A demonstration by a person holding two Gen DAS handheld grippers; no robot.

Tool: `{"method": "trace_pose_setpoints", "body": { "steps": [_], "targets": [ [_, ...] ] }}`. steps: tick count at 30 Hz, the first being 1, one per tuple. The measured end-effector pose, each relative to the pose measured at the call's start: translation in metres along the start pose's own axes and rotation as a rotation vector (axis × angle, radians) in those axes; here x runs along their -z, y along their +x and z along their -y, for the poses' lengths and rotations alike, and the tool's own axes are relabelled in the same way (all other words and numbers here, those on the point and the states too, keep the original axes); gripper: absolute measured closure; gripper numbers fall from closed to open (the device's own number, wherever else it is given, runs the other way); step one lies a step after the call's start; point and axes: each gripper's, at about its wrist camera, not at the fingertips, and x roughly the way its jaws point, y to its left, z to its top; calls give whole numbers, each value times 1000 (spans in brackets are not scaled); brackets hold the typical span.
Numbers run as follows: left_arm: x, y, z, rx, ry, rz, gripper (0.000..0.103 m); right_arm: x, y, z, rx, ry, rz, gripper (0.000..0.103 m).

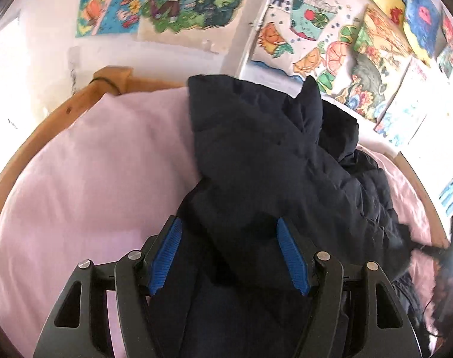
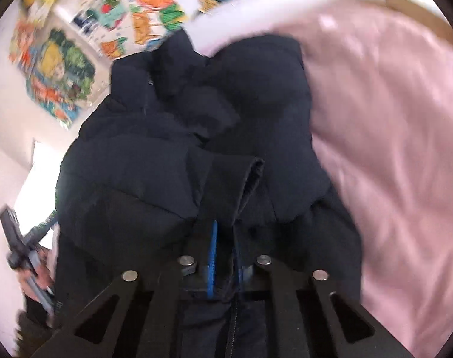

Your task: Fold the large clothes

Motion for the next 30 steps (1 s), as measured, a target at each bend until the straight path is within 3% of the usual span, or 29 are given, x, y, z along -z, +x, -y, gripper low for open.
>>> {"method": "trace_pose_setpoints", "body": {
  "steps": [4,6,11,15,18,20,23,25,27,30],
  "targets": [
    [-11,6,-1,-21,-3,10,42,-24,-27,-36,74,-149,151,98],
    [-16,16,-5,-78,0,0,42,-38,-34,-42,114,-189,212,98],
    [-19,64,-14,-207,17,-60,42,-44,14,-13,256,-168,168,98],
    [-13,87,-18,-239,44,-99,38,-30,60,12,330,-162,114,97],
    [-10,86,-12,-274,90,-81,38,-24,74,2,403,-253,134,95],
    [-7,64,-13,-247,72,-7,38,-21,69,-1,435,-267,149,93],
    [-9,29,-10,-158,53,105,38,-19,46,-13,479,-295,258,78],
    [-11,18,0,-133,81,137,38,-16,32,-24,466,-312,332,54],
    [-14,22,18,-157,152,134,38,-13,26,-40,421,-347,378,36],
    [-9,50,38,-243,239,80,38,-13,45,-62,387,-432,333,36]
  ]
}}
